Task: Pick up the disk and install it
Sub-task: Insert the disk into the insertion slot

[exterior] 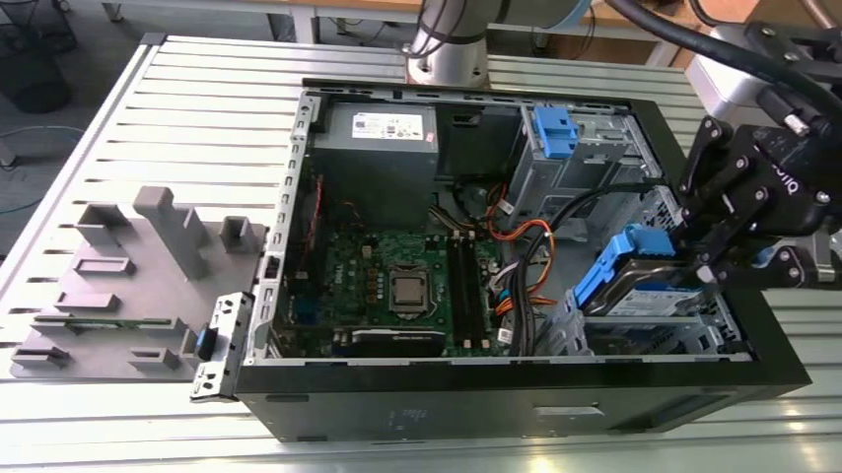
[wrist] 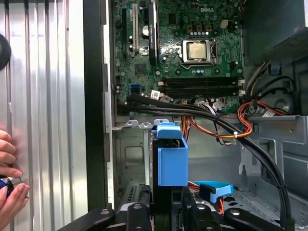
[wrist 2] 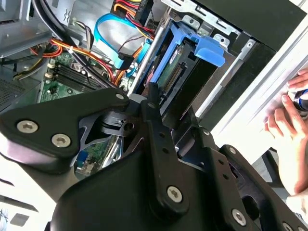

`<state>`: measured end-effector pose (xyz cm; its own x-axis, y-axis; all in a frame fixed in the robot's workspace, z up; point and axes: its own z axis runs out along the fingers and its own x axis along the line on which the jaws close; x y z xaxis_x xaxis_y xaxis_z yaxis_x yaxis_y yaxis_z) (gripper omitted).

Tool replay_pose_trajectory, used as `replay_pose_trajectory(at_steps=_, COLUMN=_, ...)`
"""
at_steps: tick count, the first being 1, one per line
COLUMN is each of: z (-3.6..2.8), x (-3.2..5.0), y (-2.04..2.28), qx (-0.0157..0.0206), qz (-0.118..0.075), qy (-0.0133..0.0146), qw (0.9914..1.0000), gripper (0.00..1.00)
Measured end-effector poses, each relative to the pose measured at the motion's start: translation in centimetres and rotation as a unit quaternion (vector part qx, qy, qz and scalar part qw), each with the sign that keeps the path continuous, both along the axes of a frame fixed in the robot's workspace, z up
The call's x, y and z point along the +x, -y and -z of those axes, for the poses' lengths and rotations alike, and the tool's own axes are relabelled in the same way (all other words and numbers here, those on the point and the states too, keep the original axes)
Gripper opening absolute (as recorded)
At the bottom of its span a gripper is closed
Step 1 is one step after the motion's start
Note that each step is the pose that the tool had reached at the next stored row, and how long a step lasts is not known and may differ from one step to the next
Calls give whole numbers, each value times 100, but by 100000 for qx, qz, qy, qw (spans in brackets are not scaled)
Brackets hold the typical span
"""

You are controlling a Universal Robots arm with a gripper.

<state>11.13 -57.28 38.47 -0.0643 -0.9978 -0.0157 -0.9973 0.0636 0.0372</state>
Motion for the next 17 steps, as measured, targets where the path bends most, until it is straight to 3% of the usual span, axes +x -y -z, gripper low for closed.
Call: replay_pose_trajectory(at_steps=17, z=308, x=0, y=0, qx=-281, qz=2, qy=0, qw=100000, gripper=35)
